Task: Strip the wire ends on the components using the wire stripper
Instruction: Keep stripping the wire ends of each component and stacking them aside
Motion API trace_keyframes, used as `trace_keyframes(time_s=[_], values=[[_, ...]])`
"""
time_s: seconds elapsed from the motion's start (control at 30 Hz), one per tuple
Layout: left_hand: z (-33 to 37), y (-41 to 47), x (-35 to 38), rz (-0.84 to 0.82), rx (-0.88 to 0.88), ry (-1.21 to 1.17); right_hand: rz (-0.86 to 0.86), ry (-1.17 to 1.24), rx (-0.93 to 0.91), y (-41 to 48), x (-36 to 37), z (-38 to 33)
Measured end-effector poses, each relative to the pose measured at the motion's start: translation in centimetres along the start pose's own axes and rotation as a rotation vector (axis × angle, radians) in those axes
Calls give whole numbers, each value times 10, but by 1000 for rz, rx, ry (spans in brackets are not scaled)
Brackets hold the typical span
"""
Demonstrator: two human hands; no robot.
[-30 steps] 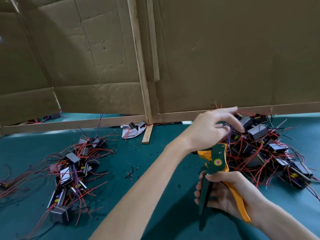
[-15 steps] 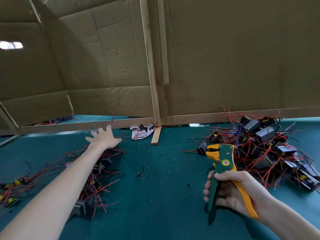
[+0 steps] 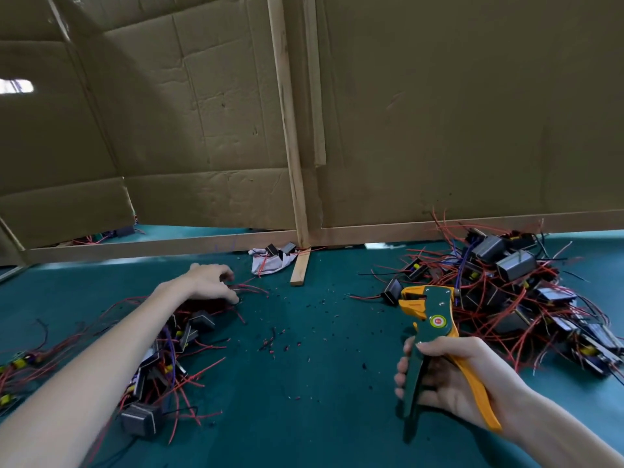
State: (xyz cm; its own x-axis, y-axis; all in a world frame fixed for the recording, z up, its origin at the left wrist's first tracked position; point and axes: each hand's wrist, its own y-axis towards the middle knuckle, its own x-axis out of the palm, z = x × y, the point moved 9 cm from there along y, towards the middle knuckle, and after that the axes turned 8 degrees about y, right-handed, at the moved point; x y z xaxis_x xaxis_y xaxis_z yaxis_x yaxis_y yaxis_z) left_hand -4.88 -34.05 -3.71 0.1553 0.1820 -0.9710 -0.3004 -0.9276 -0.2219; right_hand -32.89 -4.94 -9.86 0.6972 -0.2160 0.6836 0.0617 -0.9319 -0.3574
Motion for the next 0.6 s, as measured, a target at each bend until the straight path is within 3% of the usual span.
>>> trace_keyframes(time_s=[0.2, 0.27, 0.3, 0.37, 0.43, 0.47, 0.6], values=[[36, -38, 0, -279, 176, 41, -11, 0, 9, -1, 0, 2], [47, -45, -9, -296, 239, -122, -3, 3, 8, 0, 0, 2], [51, -43, -21, -200, 256, -252, -1, 5, 8, 0, -1, 2], [41, -34, -51, 146, 186, -446, 3, 7, 8, 1, -1, 1], [22, -27, -61, 397, 25, -398, 4, 11, 11, 1, -2, 2], [16, -23, -55, 396, -37, -353, 4, 11, 13, 1, -2, 2], [6, -12, -8, 41, -191, -248, 5, 8, 19, 1, -2, 2]])
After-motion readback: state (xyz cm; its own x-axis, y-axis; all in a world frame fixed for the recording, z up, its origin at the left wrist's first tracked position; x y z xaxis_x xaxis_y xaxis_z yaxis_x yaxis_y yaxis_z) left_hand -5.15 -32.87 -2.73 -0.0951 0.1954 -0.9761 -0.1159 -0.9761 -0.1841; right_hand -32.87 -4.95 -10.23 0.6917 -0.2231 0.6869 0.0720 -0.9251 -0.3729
